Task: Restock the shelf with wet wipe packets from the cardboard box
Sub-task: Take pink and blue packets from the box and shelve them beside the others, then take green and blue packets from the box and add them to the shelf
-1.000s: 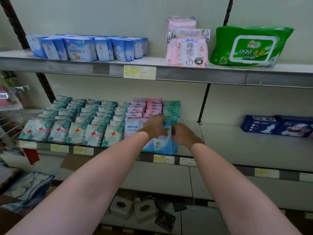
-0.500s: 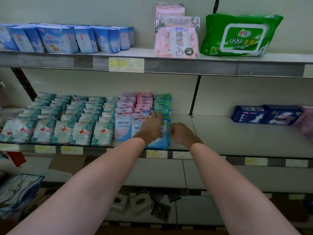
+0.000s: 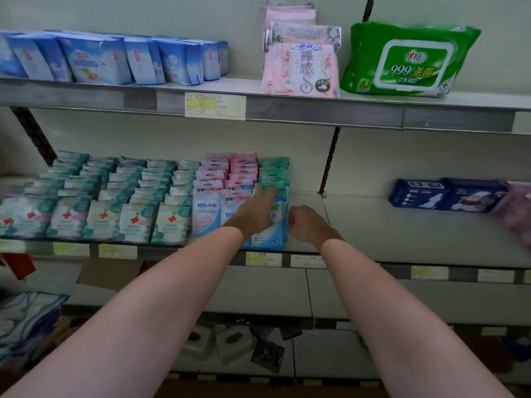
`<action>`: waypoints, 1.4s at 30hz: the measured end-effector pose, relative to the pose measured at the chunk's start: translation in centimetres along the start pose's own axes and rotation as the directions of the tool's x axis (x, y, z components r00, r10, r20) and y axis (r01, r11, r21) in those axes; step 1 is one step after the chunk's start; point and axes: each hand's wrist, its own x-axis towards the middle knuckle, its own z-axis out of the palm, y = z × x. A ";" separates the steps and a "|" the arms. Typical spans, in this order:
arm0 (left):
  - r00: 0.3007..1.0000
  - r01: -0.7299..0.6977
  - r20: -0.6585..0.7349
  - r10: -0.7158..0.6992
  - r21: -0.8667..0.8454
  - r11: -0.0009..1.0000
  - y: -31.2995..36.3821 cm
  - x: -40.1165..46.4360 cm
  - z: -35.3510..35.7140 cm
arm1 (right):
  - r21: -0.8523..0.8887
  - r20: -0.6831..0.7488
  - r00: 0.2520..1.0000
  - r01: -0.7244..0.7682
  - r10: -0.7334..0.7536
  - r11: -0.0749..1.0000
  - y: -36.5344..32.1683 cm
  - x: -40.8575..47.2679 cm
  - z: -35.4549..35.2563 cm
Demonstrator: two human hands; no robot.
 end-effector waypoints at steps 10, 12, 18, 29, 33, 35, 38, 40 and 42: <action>0.998 0.001 -0.064 0.002 0.051 0.999 -2.9 -2.1 -2.4 | -0.010 -0.049 0.998 0.036 -0.036 0.999 -3.9 -1.8 -1.0; 0.998 0.003 -0.067 0.000 0.051 0.999 -4.0 -2.9 -3.1 | -0.023 -0.049 0.998 0.032 -0.033 0.999 -5.6 -2.1 -0.6; 0.999 0.036 0.010 -0.037 0.090 0.995 -8.4 -6.8 -5.0 | -0.058 -0.024 0.999 0.048 -0.049 0.997 -11.5 -2.9 2.5; 0.939 0.317 0.099 -0.329 0.121 0.941 -24.7 -19.4 -5.7 | -0.075 0.146 0.974 0.184 -0.172 0.980 -27.3 -3.2 14.4; 0.881 0.443 0.116 -0.459 0.136 0.886 -31.4 -25.9 -5.7 | -0.058 0.303 0.921 0.272 -0.243 0.961 -33.5 -3.9 19.7; 0.841 0.509 0.114 -0.528 0.160 0.846 -33.9 -29.2 -6.1 | -0.035 0.369 0.887 0.311 -0.277 0.950 -35.9 -4.4 22.5; 0.804 0.572 0.110 -0.585 0.127 0.810 -37.7 -33.7 -6.0 | 0.027 0.444 0.832 0.359 -0.333 0.933 -39.6 -5.1 26.5; 0.781 0.612 0.079 -0.619 0.095 0.785 -40.1 -36.4 -5.7 | 0.052 0.488 0.788 0.403 -0.375 0.914 -42.4 -5.6 28.6; 0.745 0.661 0.072 -0.663 0.059 0.748 -42.1 -38.9 -5.2 | 0.054 0.504 0.750 0.467 -0.428 0.882 -45.0 -6.0 30.6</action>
